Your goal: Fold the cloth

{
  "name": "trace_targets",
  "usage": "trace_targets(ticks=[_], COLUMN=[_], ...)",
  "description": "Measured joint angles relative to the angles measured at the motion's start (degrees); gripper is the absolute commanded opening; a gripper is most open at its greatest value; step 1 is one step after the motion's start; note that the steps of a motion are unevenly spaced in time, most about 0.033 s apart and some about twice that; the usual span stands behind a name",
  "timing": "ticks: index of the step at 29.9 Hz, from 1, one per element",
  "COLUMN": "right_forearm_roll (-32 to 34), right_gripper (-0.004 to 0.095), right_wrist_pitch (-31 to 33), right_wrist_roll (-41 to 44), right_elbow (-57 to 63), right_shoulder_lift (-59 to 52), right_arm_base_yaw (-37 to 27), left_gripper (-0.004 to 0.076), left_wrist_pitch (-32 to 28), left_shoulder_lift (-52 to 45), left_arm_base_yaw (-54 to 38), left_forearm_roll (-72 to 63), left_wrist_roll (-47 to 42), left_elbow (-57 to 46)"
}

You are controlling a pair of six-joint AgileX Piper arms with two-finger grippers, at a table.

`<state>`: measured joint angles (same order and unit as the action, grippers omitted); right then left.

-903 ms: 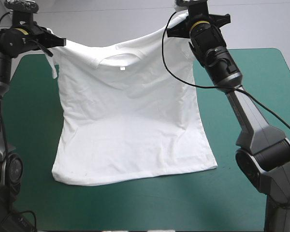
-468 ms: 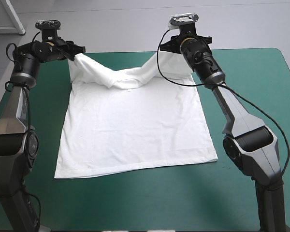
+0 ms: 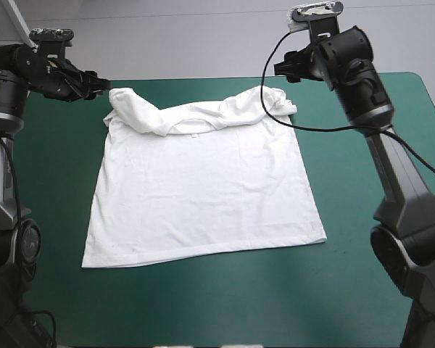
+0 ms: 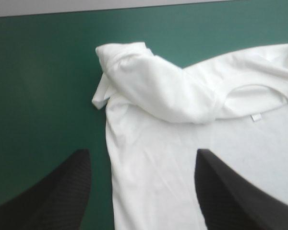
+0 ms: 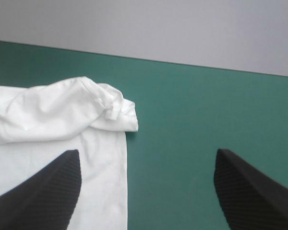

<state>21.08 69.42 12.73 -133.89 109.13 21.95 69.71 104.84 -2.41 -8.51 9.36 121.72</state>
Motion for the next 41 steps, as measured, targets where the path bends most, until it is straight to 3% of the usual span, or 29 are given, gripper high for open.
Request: trace_targets(ticks=[8, 17, 22, 27, 34, 41], right_forearm_roll=[-6.16, -10.37, -12.43, -14.49, -15.1, -16.31], right_gripper=[0.0633, 0.0633, 0.0633, 0.0633, 0.0633, 0.0633], right_wrist_pitch=[2.17, 2.17, 1.05, -2.2, -7.67, -11.41], right_wrist_roll=[-3.93, -4.05, -4.29, -4.96, -5.11, -5.11], right_elbow=[7.14, 35.15, 47.95, 57.88, 68.58, 73.17], right_shoulder_lift=[-7.45, -19.61, -23.05, -25.1, -25.65, -25.65], right_arm_base_yaw=[0.0, 0.0, 0.0, 0.0, 0.0, 0.0], left_gripper=[0.0412, 0.0412, 0.0427, 0.0506, 0.0495, 0.043], left_wrist_pitch=[1.72, 1.44, -1.5, -7.25, -14.21, -15.35], left_shoulder_lift=[-10.43, -22.81, -26.34, -26.9, -26.74, -22.75], left_arm_base_yaw=[0.0, 0.0, 0.0, 0.0, 0.0, 0.0], left_forearm_roll=[2.8, 3.76, 5.12, 5.8, 5.8, 3.18], left_wrist_roll=[-2.86, -5.02, -6.53, -7.19, -7.19, -6.28], left_elbow=[-17.81, -54.34, -66.31, -72.98, -75.2, -75.26])
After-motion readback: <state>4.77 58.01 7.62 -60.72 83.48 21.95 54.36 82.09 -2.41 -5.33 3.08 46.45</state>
